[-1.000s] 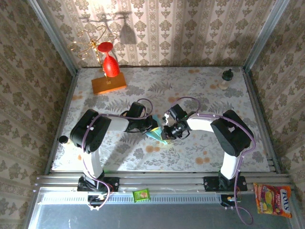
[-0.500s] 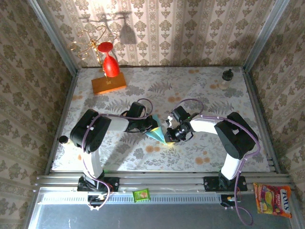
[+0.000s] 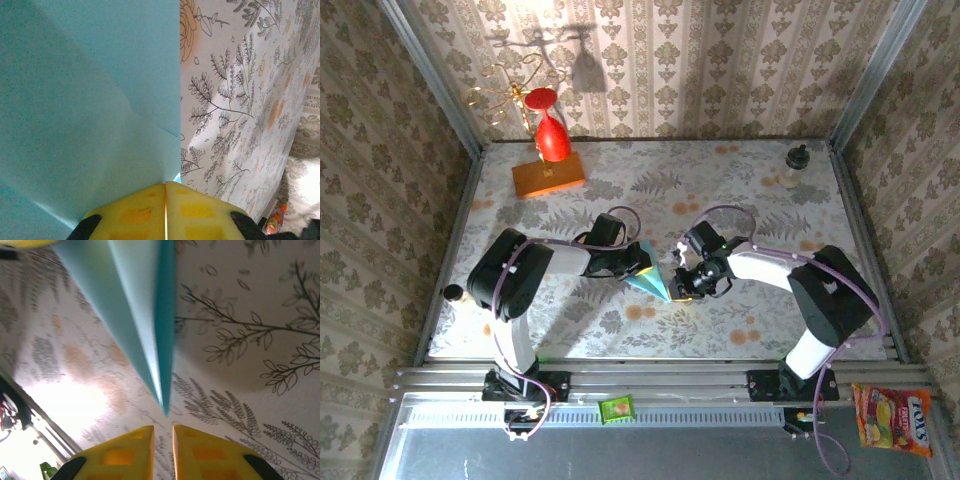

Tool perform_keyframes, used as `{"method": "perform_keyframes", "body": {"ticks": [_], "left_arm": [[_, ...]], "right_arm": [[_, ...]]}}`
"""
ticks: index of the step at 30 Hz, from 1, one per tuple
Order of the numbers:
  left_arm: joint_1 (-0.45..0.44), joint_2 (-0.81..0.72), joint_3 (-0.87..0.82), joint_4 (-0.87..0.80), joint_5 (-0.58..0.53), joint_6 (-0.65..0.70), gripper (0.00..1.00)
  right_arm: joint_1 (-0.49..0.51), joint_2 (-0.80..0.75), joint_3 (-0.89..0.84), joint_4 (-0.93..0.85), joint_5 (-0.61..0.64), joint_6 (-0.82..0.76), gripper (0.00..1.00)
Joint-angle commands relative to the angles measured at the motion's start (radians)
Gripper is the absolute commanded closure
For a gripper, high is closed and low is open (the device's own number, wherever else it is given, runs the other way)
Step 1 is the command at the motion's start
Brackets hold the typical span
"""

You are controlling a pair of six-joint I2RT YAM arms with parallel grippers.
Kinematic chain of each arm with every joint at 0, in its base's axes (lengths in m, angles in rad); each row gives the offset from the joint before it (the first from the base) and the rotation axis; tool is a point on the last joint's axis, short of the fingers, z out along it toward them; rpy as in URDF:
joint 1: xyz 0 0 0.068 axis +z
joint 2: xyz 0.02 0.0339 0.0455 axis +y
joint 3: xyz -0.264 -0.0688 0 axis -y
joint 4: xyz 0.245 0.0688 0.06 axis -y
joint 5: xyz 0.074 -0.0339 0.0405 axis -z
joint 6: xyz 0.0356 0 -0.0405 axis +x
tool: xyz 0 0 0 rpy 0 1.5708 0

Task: Fold a paper plane with a square sheet of paper (pick it up from the middle)

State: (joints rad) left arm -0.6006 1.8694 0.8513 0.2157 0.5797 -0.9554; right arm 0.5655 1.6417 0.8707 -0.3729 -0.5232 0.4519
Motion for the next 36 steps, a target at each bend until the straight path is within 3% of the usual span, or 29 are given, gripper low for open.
{"method": "perform_keyframes", "body": {"ticks": [1, 10, 22, 36], "left_arm": [[0.007, 0.052, -0.039, -0.157, -0.075, 0.032, 0.90], [0.005, 0.056, -0.032, -0.159, -0.077, 0.030, 0.90], [0.002, 0.059, -0.035, -0.160, -0.083, 0.029, 0.90], [0.009, 0.065, -0.041, -0.177, -0.098, 0.030, 0.90]], "right_arm": [[-0.006, -0.018, 0.038, 0.007, 0.002, 0.017, 0.80], [0.036, 0.138, 0.146, 0.105, -0.041, 0.096, 0.89], [0.045, 0.239, 0.166, 0.036, -0.014, 0.075, 0.91], [0.019, 0.125, -0.026, 0.020, -0.045, 0.009, 0.89]]}}
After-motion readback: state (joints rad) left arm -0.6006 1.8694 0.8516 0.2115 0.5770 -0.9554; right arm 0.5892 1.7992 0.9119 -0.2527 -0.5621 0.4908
